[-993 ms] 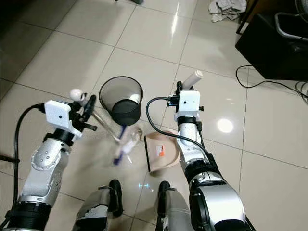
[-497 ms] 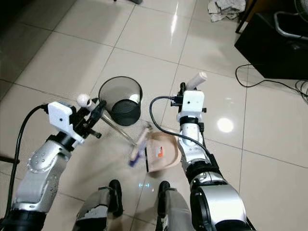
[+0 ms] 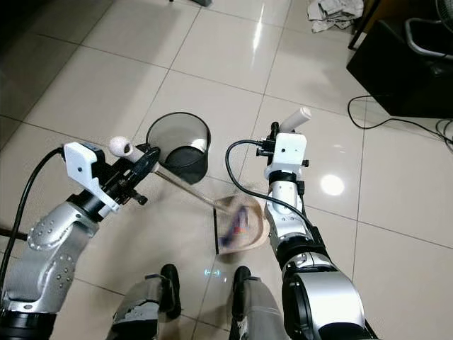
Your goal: Sweep floor
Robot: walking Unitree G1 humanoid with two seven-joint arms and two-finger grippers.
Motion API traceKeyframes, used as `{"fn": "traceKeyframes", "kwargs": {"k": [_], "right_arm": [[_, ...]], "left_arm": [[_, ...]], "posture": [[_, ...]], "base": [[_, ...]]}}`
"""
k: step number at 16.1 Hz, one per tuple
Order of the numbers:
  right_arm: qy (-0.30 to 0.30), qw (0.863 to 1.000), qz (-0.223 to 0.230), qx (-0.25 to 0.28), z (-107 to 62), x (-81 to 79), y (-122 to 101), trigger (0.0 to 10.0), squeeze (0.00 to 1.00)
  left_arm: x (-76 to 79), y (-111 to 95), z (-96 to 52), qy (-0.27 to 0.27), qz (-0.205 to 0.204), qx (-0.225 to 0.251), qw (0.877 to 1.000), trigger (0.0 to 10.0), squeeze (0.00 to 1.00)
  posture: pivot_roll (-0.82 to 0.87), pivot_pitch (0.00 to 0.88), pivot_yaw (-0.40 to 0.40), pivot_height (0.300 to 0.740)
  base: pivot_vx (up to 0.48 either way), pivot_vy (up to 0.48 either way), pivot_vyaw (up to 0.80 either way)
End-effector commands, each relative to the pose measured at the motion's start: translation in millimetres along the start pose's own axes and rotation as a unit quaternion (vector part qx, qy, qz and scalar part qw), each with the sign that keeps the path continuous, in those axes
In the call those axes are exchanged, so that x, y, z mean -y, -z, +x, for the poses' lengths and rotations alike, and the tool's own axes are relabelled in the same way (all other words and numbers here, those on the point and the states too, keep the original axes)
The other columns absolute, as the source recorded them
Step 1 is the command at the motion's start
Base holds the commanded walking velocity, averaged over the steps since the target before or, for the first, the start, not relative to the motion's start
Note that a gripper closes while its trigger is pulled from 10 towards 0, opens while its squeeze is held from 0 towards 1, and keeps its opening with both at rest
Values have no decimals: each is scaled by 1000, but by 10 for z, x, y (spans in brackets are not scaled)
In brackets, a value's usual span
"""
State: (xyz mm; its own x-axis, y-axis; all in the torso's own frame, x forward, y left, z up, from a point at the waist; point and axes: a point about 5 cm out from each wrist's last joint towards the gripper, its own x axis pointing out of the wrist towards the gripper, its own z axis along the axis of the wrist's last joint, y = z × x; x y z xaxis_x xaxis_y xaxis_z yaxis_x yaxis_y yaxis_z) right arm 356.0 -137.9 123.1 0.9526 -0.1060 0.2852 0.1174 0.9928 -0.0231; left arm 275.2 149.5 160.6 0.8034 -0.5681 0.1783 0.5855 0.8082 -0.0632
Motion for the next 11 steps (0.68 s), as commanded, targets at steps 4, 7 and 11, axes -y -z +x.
{"fn": "traceKeyframes", "kwargs": {"k": [4,7,11], "right_arm": [[-3,999,-3,-44,-85,-7,145,10000,0],[2,999,-2,-47,-73,32,147,10000,0],[7,999,1,-51,-79,59,162,10000,0]], "left_arm": [[27,-147,-54,46,-15,-5,999,10000,0],[-88,-394,-128,47,25,7,999,10000,0],[-232,-592,-190,19,69,25,997,10000,0]], "posture": [[184,334,2,740],[191,314,4,740],[198,291,0,740]], "base": [[0,0,0],[0,0,0],[0,0,0]]}}
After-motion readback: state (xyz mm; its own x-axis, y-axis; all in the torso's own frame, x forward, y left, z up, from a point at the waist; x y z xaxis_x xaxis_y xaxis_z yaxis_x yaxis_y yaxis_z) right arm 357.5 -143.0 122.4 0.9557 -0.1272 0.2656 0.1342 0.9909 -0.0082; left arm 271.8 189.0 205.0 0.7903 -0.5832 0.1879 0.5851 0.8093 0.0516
